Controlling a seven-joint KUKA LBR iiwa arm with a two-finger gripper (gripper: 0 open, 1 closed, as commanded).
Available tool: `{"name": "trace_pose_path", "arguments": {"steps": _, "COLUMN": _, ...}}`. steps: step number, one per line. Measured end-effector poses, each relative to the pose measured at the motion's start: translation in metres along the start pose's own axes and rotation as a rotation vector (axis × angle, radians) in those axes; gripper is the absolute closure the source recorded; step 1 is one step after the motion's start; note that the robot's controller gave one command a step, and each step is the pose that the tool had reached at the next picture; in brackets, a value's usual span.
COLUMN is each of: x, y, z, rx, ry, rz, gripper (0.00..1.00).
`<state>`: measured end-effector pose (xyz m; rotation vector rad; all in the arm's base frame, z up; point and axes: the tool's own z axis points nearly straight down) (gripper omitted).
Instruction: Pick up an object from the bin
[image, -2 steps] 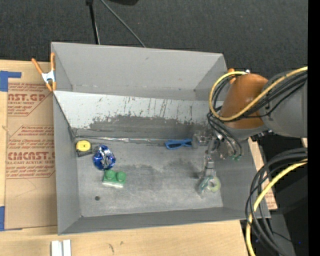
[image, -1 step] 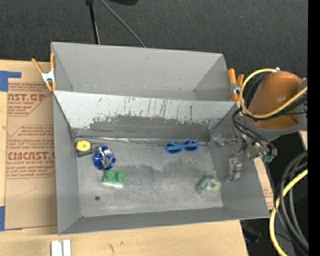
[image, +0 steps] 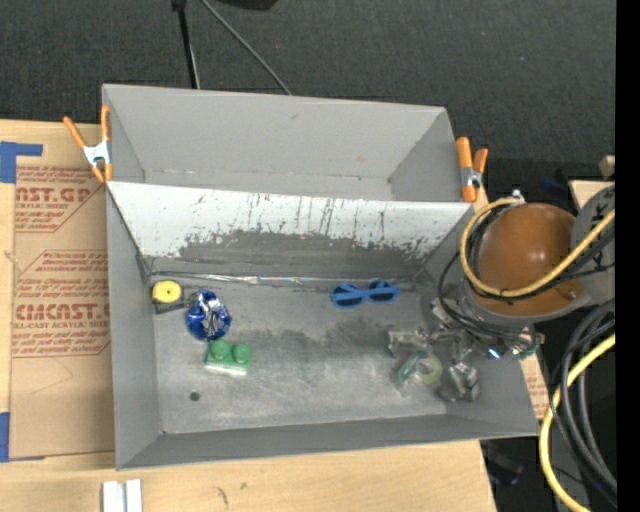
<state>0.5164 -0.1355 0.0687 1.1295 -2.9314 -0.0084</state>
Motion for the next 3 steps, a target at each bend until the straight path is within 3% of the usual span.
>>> {"name": "trace_pose_path", "arguments": {"steps": 1, "x": 0.0, "y": -0.001, "z": -0.001, "rx": 0.003, "ry": -0.001, "rz": 0.002, "gripper": 1.0}}
{"name": "trace_pose_path", "arguments": {"steps": 2, "x": -0.002, "y": 0.024, "z": -0.127, "rx": 0.011, "ry": -0.005, "rz": 0.046, "gripper": 1.0}}
{"name": "trace_pose_path", "arguments": {"steps": 3, "x": -0.081, "y": 0.069, "z": -0.223, "rx": 0.007, "ry": -0.003, "rz": -0.316, "gripper": 1.0}}
